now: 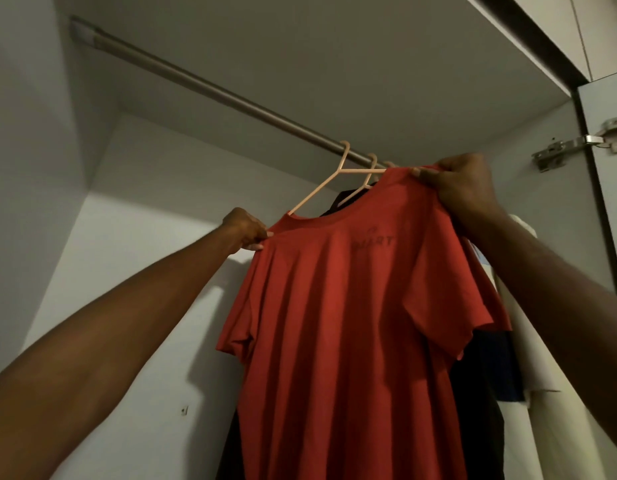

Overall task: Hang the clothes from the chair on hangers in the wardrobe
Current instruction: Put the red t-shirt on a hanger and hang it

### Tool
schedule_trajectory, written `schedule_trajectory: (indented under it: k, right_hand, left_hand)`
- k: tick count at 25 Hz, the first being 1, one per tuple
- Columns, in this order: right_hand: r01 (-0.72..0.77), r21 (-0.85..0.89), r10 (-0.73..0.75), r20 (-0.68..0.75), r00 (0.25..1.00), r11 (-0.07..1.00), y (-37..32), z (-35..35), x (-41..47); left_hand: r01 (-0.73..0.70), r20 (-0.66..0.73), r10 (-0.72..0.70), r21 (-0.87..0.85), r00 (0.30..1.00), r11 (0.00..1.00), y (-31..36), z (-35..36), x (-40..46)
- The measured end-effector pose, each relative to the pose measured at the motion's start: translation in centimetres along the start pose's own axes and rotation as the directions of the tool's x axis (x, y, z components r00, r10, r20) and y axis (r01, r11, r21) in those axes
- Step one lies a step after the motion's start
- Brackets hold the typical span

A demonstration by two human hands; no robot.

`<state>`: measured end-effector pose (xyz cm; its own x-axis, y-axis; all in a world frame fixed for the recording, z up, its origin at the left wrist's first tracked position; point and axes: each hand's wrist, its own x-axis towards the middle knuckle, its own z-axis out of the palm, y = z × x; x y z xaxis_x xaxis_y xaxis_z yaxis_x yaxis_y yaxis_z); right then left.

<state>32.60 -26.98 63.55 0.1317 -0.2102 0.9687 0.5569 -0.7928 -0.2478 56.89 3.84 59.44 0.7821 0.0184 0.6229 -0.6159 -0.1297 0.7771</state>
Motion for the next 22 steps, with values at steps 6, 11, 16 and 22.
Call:
schedule_trajectory:
  k: [6,11,16,22]
  right_hand:
    - [0.021,0.011,-0.021,-0.007,1.0,1.0,0.2,0.0,-0.5]
    - [0.068,-0.02,-0.068,-0.002,0.998,0.998,-0.3,0.3,-0.7]
    - [0.066,-0.019,-0.066,-0.006,0.998,0.998,0.0,0.6,-0.6]
    - [0.083,-0.067,-0.084,-0.007,0.996,0.994,0.2,0.7,-0.9]
  left_hand:
    - [-0.066,-0.086,0.089,0.242,0.992,0.968,0.0,0.7,-0.8]
    - [-0.532,-0.091,0.618,0.421,0.781,0.735,2.2,3.5,-3.3]
    - [-0.711,0.079,0.717,0.247,0.692,0.659,7.9,7.5,-4.1]
    - [-0.685,0.137,0.692,0.369,0.709,0.629,10.6,11.2,-1.3]
